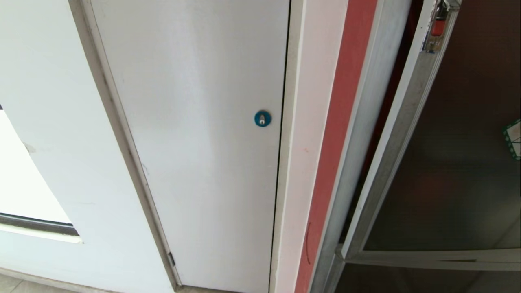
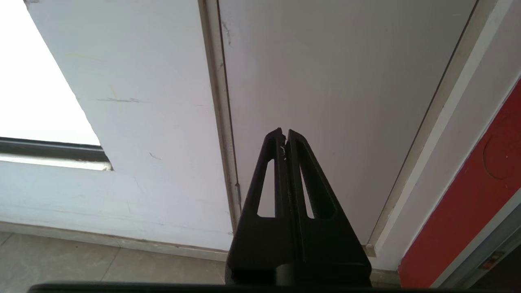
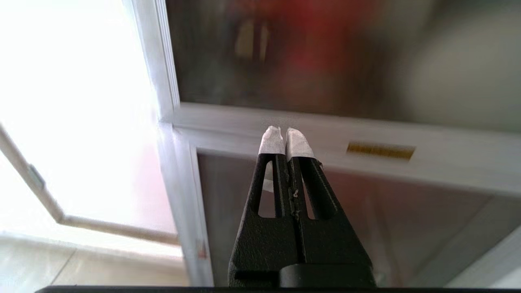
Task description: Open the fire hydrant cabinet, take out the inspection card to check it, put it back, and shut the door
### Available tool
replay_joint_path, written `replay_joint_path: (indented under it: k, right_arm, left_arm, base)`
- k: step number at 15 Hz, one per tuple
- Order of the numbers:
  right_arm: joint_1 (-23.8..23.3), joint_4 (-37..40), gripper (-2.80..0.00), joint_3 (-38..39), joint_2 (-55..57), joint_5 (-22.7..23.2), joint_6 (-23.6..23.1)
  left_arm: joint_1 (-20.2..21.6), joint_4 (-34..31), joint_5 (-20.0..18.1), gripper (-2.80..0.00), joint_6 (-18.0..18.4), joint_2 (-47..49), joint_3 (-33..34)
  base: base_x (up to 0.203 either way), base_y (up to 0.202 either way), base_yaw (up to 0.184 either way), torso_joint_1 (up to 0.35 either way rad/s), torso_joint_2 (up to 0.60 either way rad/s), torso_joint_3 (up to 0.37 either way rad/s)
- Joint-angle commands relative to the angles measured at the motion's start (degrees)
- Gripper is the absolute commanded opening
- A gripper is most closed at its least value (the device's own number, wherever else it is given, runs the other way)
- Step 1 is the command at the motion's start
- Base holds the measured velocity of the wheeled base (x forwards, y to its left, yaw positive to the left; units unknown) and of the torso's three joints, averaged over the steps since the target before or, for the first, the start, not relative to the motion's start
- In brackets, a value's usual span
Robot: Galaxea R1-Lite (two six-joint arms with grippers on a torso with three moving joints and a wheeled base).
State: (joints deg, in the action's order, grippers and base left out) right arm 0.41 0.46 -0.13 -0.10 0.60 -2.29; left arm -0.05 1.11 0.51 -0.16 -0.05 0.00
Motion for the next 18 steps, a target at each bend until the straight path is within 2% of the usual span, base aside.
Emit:
replay_joint_path:
  k: [1, 18]
  right_arm:
    - [0.0, -0.1, -2.80, 0.0, 0.0, 0.0, 0.1]
    - [0.0, -0.4, -2.80, 0.1, 0.0, -0.1, 1.2]
  left_arm:
    - [0.0, 0.0, 0.0, -2.80, 0.0, 0.0, 0.4]
    - [0.0, 0.0, 0.0, -2.80, 0.2, 0.0, 0.4]
  base:
    - [0.000, 0.000, 0.000, 0.000, 0.00, 0.000]
    - [0.000, 0.000, 0.000, 0.000, 0.00, 0.000]
